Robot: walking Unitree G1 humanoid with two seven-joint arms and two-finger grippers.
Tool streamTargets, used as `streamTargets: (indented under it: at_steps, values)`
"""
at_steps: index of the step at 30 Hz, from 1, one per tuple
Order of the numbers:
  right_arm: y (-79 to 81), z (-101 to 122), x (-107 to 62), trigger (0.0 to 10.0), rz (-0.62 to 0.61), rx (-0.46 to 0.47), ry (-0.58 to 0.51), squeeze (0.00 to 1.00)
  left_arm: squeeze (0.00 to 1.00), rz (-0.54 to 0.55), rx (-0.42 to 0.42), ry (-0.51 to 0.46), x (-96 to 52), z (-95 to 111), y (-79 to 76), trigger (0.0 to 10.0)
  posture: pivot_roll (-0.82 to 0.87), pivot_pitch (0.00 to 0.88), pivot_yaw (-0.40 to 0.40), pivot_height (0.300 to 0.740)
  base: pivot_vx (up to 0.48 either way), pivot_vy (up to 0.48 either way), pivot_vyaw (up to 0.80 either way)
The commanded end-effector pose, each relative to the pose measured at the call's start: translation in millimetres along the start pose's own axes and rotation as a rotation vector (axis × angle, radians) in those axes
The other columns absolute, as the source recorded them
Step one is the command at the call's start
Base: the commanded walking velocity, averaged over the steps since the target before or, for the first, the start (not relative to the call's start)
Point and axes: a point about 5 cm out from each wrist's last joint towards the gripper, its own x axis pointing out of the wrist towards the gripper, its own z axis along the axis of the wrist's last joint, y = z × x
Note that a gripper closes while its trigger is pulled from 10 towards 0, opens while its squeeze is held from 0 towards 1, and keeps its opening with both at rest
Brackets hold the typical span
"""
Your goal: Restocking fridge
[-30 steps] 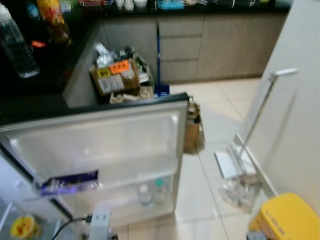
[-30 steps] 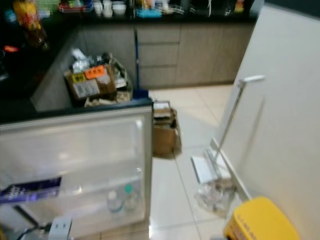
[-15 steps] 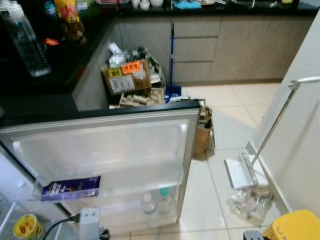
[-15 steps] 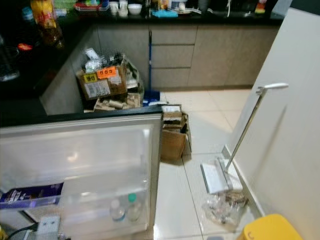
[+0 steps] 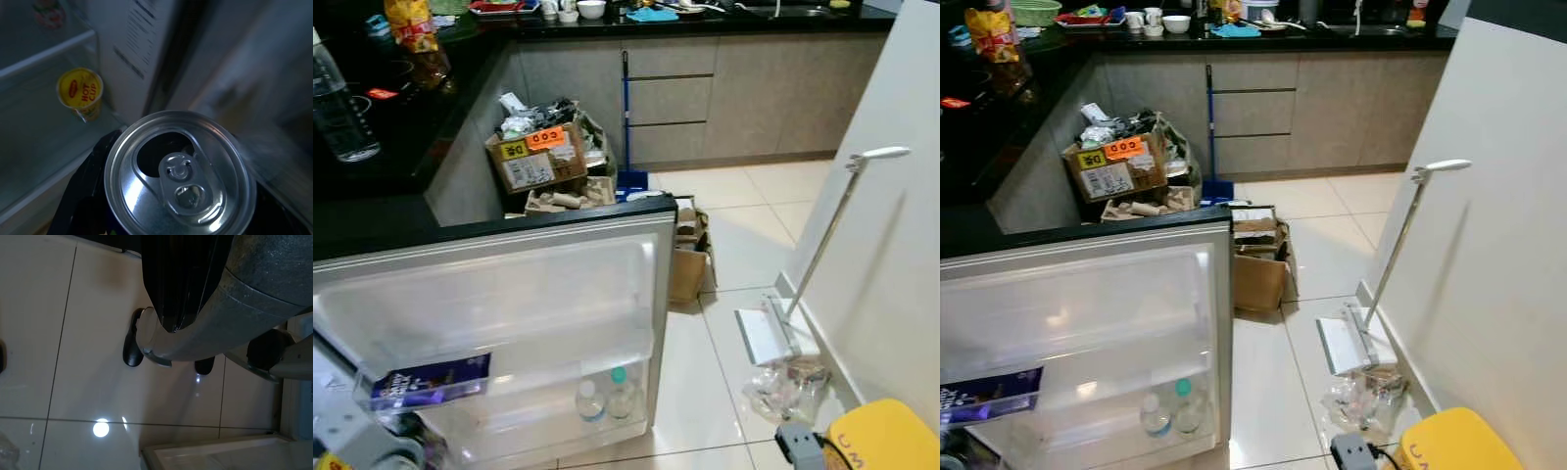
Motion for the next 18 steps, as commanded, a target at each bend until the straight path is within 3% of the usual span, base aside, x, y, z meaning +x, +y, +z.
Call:
streamTargets:
  at_steps: [1, 6, 8, 9, 12, 14, 18]
  values:
    - [-2.8, 2.3, -1.6, 10.0, 0.005, -0.020, 0.005, 0.00, 0.00, -0.070, 0.004, 0.025, 1.9, 3.0, -0.4, 10.0, -0.09, 0.000, -0.003, 0.740, 0.000, 0.000, 0.00]
    - [-4.4, 2.4, -2.9, 10.0, 0.012, -0.037, 0.014, 0.00, 0.00, -0.141, 0.072, 0.112, -3.0, -9.5, 6.5, 10.0, -0.09, 0.000, 0.003, 0.740, 0.000, 0.000, 0.00]
    - [-4.4, 1.8, -3.1, 10.0, 0.015, -0.037, 0.015, 0.00, 0.00, -0.144, 0.044, 0.112, -5.0, -11.9, 10.2, 10.0, -0.09, 0.000, 0.002, 0.740, 0.000, 0.000, 0.00]
    - [-1.8, -0.3, -2.6, 10.0, 0.040, -0.037, 0.020, 0.00, 0.00, -0.186, -0.079, 0.070, -7.3, -10.7, 13.3, 10.0, -0.09, 0.000, 0.000, 0.740, 0.000, 0.000, 0.00]
    - [0.5, -1.6, -2.0, 10.0, 0.062, -0.039, 0.026, 0.00, 0.00, -0.244, -0.177, 0.028, -7.8, -6.5, 12.8, 10.0, -0.09, 0.000, 0.000, 0.740, 0.000, 0.000, 0.00]
    - [1.5, -1.8, -1.9, 10.0, 0.078, -0.044, 0.029, 0.00, 0.00, -0.305, -0.209, -0.009, -8.4, -0.8, 14.6, 10.0, -0.09, 0.001, -0.005, 0.740, 0.000, 0.000, 0.00]
    - [1.5, -1.5, -2.2, 10.0, 0.087, -0.046, 0.030, 0.00, 0.00, -0.288, -0.229, -0.040, -8.4, 5.1, 23.1, 10.0, -0.09, 0.000, -0.005, 0.740, 0.000, 0.000, 0.00]
